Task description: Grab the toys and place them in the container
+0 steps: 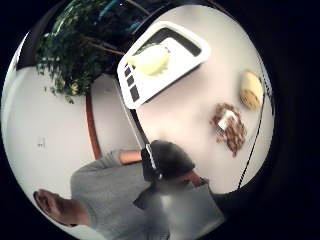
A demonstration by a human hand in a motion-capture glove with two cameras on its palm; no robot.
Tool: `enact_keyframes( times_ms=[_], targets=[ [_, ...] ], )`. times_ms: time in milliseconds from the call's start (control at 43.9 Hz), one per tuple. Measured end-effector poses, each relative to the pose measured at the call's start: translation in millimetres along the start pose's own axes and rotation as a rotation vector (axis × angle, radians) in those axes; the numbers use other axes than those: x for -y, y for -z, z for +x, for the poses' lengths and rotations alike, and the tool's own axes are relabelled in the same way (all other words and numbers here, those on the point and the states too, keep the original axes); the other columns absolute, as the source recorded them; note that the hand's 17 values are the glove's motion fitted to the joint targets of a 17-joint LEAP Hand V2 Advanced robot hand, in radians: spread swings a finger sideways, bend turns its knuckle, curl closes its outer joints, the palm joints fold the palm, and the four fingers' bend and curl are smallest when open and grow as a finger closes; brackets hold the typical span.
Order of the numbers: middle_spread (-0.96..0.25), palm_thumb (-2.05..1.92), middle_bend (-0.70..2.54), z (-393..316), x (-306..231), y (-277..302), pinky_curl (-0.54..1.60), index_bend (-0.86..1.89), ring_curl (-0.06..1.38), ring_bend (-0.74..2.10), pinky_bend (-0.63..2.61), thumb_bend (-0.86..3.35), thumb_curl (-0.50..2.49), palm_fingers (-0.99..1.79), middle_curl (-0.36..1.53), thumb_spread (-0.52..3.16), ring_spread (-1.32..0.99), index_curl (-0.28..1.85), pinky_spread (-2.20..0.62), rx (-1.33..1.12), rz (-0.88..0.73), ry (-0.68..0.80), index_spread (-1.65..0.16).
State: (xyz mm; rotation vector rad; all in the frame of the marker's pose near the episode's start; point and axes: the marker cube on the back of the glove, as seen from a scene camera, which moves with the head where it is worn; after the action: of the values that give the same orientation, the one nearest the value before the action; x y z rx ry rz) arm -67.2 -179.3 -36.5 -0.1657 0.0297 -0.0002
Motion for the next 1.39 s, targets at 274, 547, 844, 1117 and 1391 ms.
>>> enact_keyframes(
  times_ms=[274, 547, 844, 1117, 1391],
  targets=[
    [-0.13, 0.00, 0.09, 78.7, -43.8, 34.2, 0.36, 0.10, 0.30, 0.15, 0.91, -0.02, 0.42, -0.30, 0.26, 1.16, -0.02, 0.26, 0.08, 0.047, 0.024, -0.198, -0.32],
    [-0.13, 0.01, 0.10, 84.2, 8.7, 43.7, 0.36, 0.11, 0.27, 0.15, 0.92, -0.02, 0.38, -0.28, 0.23, 1.18, -0.01, 0.24, 0.09, 0.013, -0.021, -0.229, -0.32],
    [-0.13, 0.01, 0.06, 133.6, 94.8, -56.2, 0.38, 0.10, 0.25, 0.16, 1.04, -0.02, 0.36, -0.30, 0.18, 1.19, -0.01, 0.22, 0.10, -0.018, -0.220, -0.389, -0.32],
    [-0.15, 0.11, 0.03, 153.8, 104.8, -193.6, 0.43, 0.10, 0.23, 0.14, 1.28, 0.02, 0.37, -0.34, 0.13, 1.21, 0.01, 0.21, 0.10, -0.041, -0.293, -0.362, -0.34],
    [-0.17, 0.35, 0.28, 159.6, 117.9, -189.9, 0.34, 0.28, 0.28, 0.42, 1.03, 0.14, 0.45, 0.38, 0.19, 1.35, -0.08, 0.27, -0.02, -0.089, -0.020, -0.380, -0.40]
  ],
)
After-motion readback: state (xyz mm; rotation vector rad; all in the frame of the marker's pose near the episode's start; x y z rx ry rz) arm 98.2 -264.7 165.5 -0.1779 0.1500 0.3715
